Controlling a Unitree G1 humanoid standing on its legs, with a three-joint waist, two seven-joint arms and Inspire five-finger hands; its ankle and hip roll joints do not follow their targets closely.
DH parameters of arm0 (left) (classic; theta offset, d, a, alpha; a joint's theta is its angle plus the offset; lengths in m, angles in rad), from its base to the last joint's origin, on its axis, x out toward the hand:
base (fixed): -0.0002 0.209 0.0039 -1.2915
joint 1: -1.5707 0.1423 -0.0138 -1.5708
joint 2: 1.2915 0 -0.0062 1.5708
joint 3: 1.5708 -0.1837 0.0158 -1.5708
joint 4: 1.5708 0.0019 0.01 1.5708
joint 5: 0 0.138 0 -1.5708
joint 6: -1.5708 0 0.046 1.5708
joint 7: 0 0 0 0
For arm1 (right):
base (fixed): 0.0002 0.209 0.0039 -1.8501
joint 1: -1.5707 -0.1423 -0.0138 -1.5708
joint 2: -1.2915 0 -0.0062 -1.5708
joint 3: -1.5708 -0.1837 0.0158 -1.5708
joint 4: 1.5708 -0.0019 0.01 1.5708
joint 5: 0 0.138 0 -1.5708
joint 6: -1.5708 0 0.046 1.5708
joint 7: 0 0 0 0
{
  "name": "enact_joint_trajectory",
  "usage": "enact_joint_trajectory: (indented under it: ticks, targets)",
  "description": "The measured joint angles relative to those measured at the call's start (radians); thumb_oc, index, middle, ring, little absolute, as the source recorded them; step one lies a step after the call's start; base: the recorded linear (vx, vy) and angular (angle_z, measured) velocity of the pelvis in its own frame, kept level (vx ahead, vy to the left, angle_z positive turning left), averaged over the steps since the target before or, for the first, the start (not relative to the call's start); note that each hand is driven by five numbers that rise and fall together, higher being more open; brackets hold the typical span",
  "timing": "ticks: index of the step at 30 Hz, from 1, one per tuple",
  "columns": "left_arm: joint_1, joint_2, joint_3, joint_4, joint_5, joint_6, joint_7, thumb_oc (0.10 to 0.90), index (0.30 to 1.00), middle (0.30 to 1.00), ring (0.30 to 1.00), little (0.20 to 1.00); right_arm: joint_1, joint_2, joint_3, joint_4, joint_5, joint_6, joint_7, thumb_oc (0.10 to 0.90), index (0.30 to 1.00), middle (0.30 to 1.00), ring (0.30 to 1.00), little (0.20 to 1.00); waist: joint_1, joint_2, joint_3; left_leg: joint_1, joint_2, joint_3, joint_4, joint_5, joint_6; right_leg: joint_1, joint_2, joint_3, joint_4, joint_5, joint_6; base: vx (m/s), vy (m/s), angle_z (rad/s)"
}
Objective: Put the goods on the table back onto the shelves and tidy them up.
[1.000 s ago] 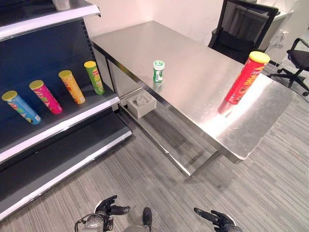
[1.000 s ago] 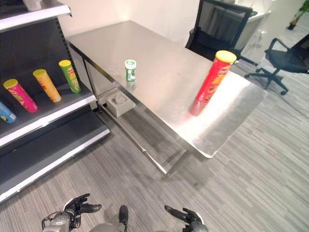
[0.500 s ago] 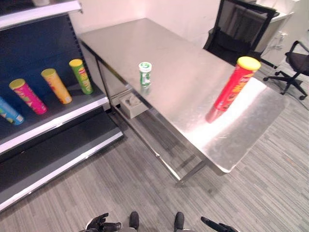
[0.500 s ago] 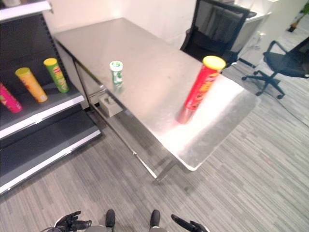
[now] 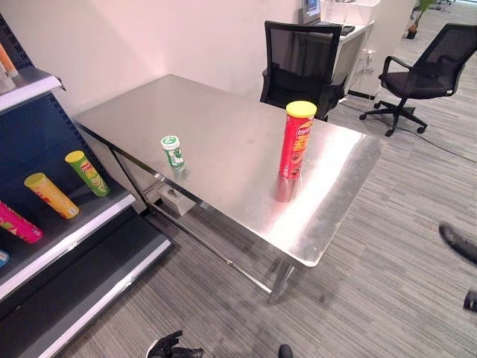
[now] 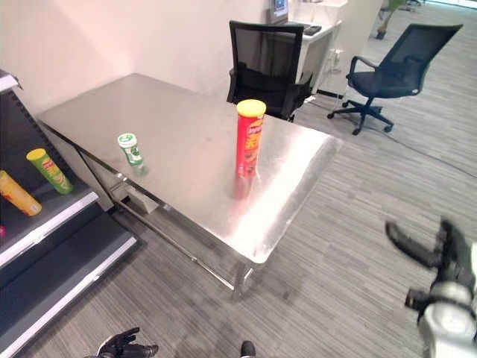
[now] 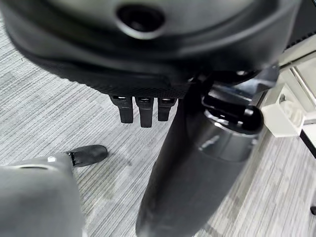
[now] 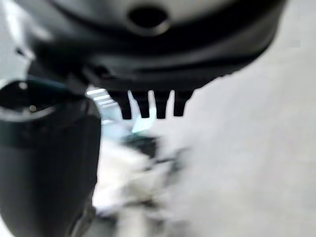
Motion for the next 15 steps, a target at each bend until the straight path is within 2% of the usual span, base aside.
enact_joint_trajectory:
  ticks: [2,5,7,9,15]
  targets:
    - [0.009,0.0,-0.004,0.0,0.02,-0.001,-0.004,0.8,0.9,0.9,0.9,0.9,-0.081,-0.011,0.018,-0.024,0.002,-0.06,0.014,0.8,0.9,0.9,0.9,0.9,0.028,-0.002,-0.003,0.002,0.0,-0.001,0.0,0.003,-0.004,0.001,0.001,-0.001,0.0,0.004,-0.004,0.0,0.0,0.0]
    - [0.032,0.002,-0.006,0.003,0.029,0.0,-0.005,0.8,0.9,0.9,0.9,0.9,-0.221,-0.035,0.114,0.039,0.019,-0.075,0.033,0.8,0.9,0.9,0.9,0.9,0.054,-0.011,-0.002,-0.002,-0.002,-0.002,0.0,0.003,-0.003,0.003,-0.002,-0.004,0.0,0.004,-0.003,0.0,-0.005,0.03]
    - [0.033,0.004,-0.009,-0.005,0.03,-0.007,-0.009,0.8,0.9,0.9,0.9,0.9,-0.281,-0.045,0.185,0.083,0.036,-0.069,0.039,0.8,0.9,0.9,0.9,0.9,0.083,-0.014,-0.002,-0.004,-0.002,-0.008,0.0,0.003,-0.003,0.005,-0.002,-0.009,0.0,0.004,-0.003,0.0,-0.01,0.07]
    - [0.026,0.003,-0.009,-0.009,0.031,-0.007,-0.018,0.8,0.9,0.9,0.9,0.9,-0.346,-0.047,0.267,0.104,0.044,-0.063,0.047,0.8,0.9,0.9,0.9,0.9,0.084,-0.013,-0.003,-0.002,-0.002,-0.016,0.001,0.011,-0.002,0.006,-0.001,-0.012,0.0,0.004,-0.004,-0.01,-0.008,0.12]
    - [0.028,0.003,-0.008,-0.02,0.027,-0.01,-0.019,0.8,0.9,0.9,0.9,0.9,-0.483,-0.049,0.441,0.249,0.069,-0.044,0.067,0.8,0.9,0.9,0.9,0.9,0.135,-0.019,0.0,-0.011,-0.003,-0.04,0.005,0.016,-0.002,0.011,-0.003,-0.039,0.001,0.007,-0.008,-0.01,-0.017,0.12]
